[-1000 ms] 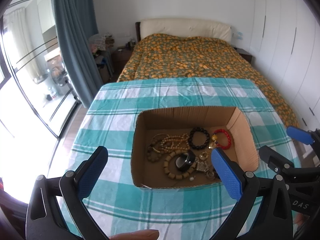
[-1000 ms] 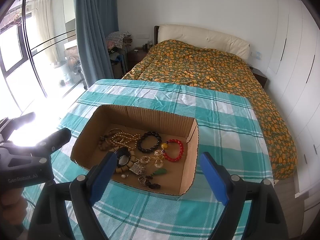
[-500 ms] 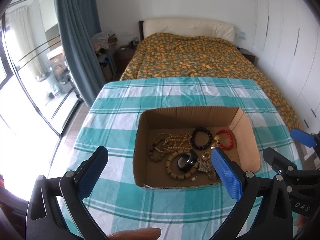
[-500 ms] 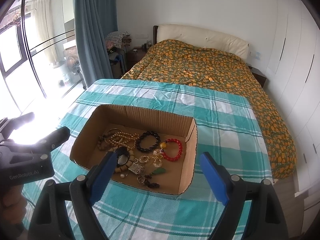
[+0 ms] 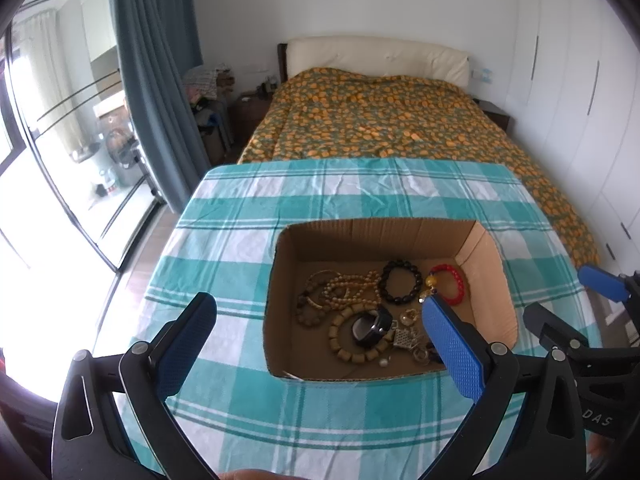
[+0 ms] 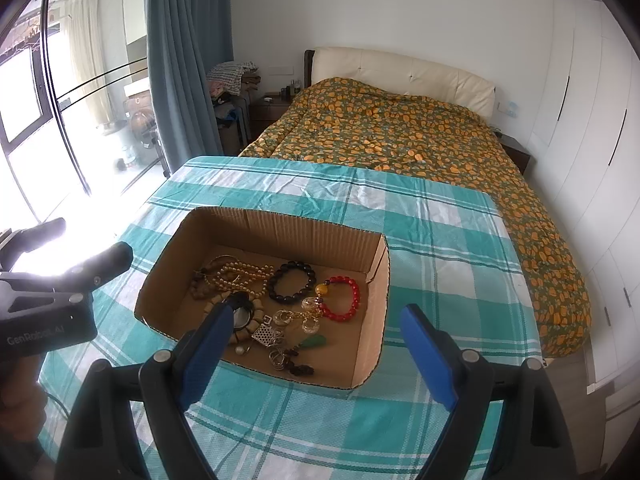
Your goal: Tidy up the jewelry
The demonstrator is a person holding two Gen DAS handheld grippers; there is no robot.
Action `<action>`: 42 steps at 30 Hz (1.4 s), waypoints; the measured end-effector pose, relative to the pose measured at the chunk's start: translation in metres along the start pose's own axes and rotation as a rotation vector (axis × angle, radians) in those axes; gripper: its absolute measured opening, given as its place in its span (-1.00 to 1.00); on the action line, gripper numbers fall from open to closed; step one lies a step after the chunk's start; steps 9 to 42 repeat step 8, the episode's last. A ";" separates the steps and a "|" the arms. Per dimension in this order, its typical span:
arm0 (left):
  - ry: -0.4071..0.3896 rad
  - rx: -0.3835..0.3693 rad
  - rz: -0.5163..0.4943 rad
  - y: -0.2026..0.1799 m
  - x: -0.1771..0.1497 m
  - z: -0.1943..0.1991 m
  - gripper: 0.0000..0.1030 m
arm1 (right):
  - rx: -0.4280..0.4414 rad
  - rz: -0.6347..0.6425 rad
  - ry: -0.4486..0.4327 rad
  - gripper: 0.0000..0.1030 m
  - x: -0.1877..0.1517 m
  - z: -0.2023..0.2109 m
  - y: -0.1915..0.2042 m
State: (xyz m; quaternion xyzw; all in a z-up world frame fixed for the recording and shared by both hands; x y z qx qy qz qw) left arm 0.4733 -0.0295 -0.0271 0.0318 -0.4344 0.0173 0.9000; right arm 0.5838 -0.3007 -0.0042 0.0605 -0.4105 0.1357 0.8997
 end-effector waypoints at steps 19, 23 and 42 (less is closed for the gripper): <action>-0.009 -0.015 -0.003 -0.003 -0.003 0.003 0.98 | -0.007 -0.004 0.006 0.69 -0.005 -0.002 -0.004; -0.009 -0.015 -0.003 -0.003 -0.003 0.003 0.98 | -0.007 -0.004 0.006 0.69 -0.005 -0.002 -0.004; -0.009 -0.015 -0.003 -0.003 -0.003 0.003 0.98 | -0.007 -0.004 0.006 0.69 -0.005 -0.002 -0.004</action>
Point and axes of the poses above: each gripper's, at about its wrist camera, not at the fingertips, and z roughly against the way its jaws point, y to its left, x to its top, the point moved 8 cm from there along -z, roughly the way its jaws point, and after that the axes turned 7 degrees about -y, right-handed, at the moved point
